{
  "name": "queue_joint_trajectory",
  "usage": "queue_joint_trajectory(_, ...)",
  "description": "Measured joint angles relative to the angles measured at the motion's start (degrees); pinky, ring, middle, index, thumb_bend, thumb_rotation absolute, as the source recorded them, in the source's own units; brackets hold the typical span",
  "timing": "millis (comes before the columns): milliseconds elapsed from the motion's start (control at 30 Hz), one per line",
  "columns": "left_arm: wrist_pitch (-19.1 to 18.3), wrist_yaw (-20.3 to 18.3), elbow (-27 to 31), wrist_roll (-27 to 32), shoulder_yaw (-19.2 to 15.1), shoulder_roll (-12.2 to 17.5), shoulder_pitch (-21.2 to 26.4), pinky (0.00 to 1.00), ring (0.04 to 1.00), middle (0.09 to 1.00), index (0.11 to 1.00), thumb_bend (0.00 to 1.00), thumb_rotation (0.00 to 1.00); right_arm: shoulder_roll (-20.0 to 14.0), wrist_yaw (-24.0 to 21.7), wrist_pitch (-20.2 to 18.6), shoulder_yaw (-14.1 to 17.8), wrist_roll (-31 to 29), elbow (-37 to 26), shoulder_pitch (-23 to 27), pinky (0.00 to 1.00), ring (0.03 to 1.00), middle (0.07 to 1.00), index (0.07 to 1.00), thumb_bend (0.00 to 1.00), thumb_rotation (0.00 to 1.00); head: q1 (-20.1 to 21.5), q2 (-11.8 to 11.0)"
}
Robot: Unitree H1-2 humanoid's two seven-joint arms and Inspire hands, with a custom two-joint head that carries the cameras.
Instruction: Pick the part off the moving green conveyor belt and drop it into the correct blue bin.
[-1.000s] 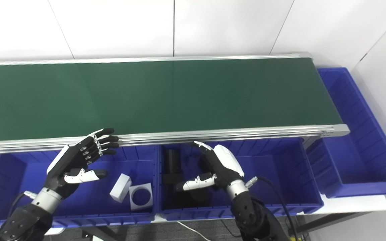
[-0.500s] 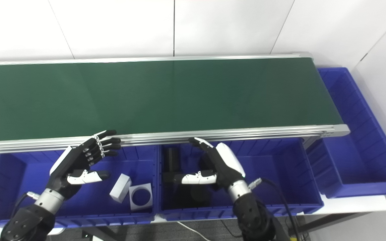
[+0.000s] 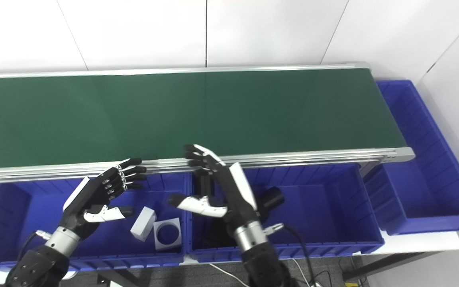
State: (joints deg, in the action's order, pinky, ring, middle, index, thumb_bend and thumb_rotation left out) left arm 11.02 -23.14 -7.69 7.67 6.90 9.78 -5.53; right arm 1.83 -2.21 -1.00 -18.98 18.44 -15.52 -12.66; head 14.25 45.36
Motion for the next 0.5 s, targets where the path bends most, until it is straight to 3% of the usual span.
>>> queue_joint_trajectory(200, 0.2, 0.5, -0.3, -0.9, 0.1, -0.8, -0.5, 0.72, 0.769, 0.800, 0.836, 0.96, 0.31, -1.6, 0.8, 2.2, 1.9, -0.7, 8.2, 1.8, 0.74, 0.801, 0.816, 0.845, 0.83, 0.51, -0.8, -0.8)
queue_joint_trajectory(500, 1.8, 0.8, -2.2, -0.8, 0.1, -1.4, -0.5, 0.73, 0.777, 0.807, 0.844, 0.94, 0.30, -5.6, -0.3, 4.2, 3.1, -3.0, 13.8, 4.0, 0.75, 0.811, 0.827, 0.861, 0.85, 0.51, -1.2, -2.2)
